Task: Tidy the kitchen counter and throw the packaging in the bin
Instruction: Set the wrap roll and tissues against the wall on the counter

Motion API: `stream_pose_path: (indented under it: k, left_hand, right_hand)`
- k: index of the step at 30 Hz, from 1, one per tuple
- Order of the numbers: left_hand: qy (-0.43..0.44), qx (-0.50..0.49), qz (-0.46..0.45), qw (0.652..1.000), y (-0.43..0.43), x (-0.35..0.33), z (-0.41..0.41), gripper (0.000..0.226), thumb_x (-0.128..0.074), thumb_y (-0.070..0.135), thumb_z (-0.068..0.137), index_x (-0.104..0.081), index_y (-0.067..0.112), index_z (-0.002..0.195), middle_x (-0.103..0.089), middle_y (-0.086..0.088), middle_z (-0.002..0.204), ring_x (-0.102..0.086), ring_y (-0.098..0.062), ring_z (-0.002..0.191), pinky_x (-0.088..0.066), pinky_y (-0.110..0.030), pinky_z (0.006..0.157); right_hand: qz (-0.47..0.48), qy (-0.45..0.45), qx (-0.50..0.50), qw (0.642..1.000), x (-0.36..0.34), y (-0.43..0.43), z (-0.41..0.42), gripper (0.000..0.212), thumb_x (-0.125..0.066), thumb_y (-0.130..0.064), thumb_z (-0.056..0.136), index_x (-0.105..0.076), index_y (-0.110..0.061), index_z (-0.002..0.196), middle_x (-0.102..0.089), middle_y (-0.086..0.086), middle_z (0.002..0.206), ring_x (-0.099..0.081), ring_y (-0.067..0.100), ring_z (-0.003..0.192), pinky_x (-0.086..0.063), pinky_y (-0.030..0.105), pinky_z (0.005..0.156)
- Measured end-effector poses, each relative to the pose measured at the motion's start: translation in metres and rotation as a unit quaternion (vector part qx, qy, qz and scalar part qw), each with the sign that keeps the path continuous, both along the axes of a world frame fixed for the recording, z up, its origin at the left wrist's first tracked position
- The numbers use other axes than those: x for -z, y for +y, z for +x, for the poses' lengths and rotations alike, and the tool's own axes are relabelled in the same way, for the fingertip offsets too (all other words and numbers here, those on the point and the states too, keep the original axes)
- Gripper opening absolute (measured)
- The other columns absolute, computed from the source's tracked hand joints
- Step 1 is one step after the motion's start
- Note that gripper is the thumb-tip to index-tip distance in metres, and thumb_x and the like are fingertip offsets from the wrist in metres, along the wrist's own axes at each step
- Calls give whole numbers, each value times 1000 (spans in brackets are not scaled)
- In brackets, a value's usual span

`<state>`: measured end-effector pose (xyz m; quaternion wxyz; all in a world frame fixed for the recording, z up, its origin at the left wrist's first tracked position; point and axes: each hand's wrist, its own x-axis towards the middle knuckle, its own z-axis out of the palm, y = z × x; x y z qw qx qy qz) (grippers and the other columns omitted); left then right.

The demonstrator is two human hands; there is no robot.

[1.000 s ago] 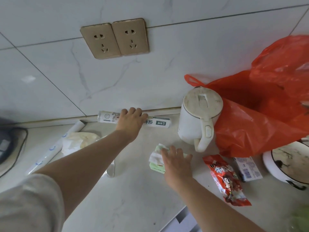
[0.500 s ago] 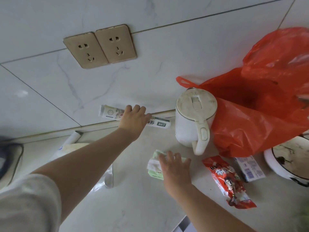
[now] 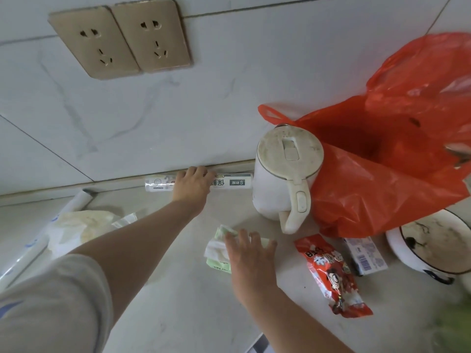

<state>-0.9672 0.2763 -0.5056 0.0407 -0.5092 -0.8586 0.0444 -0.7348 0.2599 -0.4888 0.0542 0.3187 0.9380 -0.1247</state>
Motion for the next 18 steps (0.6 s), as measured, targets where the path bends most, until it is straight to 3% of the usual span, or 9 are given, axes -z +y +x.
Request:
stream_pose_path:
  k: [3, 8, 11, 18]
  left_hand:
    - [-10, -8, 11, 1000, 4, 9, -3, 48, -74, 22, 83, -54, 21, 127, -57, -4, 119, -52, -31, 110, -41, -44, 88]
    - [-18, -20, 3, 1000, 13, 18, 0, 50, -73, 19, 82, -52, 22, 128, -56, -4, 121, -51, -30, 111, -41, -42, 88]
    - [-10, -39, -19, 999, 15, 22, 2, 59, -79, 17, 75, -51, 25, 126, -51, 0, 125, -48, -25, 113, -41, -38, 88]
    - [-6, -37, 25, 999, 9, 31, 7, 68, -81, 12, 66, -49, 23, 125, -48, -6, 130, -48, -29, 112, -40, -39, 89]
  right_hand:
    - [1, 2, 1, 1000, -1, -1, 0, 69, -58, -5, 83, -33, -27, 143, -49, 6, 128, -49, 33, 119, -32, 60, 97]
    - [30, 7, 6, 1000, -3, -2, 1, 62, -65, -7, 77, -49, -27, 133, -60, 3, 116, -59, 30, 107, -44, 58, 90]
    - [39, 2, 2, 999, -1, -2, 0, 63, -67, -9, 76, -49, -26, 133, -60, 3, 116, -59, 30, 108, -43, 59, 92]
    - [54, -3, -2, 999, 3, -2, 0, 61, -62, -7, 78, -47, -25, 134, -59, 5, 115, -57, 32, 106, -41, 56, 90]
